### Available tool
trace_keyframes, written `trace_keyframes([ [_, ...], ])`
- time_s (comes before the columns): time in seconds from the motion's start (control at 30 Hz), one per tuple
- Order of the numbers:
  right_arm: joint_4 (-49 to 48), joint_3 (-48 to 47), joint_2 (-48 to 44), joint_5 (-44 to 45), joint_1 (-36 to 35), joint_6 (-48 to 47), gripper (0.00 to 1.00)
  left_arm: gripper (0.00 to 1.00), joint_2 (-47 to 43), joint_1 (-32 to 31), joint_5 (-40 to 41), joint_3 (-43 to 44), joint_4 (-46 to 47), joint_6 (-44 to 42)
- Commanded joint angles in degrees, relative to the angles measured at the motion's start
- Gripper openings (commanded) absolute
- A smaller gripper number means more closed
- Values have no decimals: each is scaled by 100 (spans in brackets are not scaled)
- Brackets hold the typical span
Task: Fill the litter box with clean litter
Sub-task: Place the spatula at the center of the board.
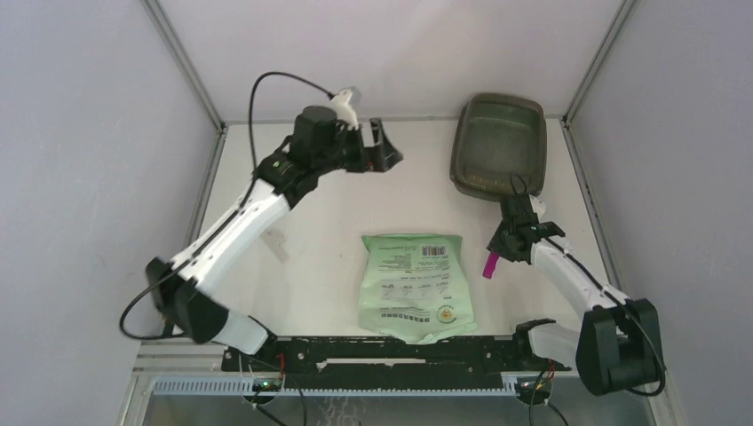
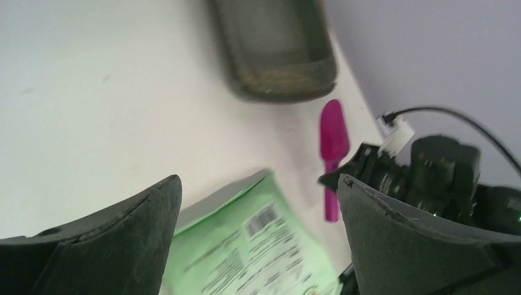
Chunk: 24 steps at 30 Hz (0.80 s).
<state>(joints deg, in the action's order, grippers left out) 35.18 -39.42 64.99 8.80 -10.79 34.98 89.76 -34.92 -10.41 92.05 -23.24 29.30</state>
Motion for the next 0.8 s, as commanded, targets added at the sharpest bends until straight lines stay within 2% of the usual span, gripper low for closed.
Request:
trace_keyframes([
  [0.0,-544,39,477,378,43,18,8,100,-1131,-32,869,-1483,-933,-636],
  [0.07,-625,40,668,286,50,53,13,100,-1727,-64,1180,-1992,-1179,-592],
  [0.1,-679,40,764,260,55,58,20,100,-2003,-82,1382,-2177,-1372,-573],
  [0.17,-750,27,940,113,62,30,41,100,-2495,-101,1854,-2496,-1815,-494],
  [0.2,-735,0,998,57,74,34,49,100,-2739,-101,2048,-2619,-2100,-441],
  [0.3,-600,-48,862,-140,9,2,58,100,-3389,-100,2201,-2940,-2441,-309],
  [0.37,-348,-120,583,42,-267,-38,71,100,-3754,-100,2090,-3118,-2509,-209],
  [0.5,211,-297,-255,198,-803,141,72,100,-4093,-112,1644,-3315,-2528,-52],
  [0.63,-52,-715,-1194,-78,-911,55,70,100,-4245,-138,1471,-3422,-2550,-6],
  [0.77,-1035,-1425,-848,212,-570,-686,69,100,-4282,-246,923,-3547,-2408,124],
])
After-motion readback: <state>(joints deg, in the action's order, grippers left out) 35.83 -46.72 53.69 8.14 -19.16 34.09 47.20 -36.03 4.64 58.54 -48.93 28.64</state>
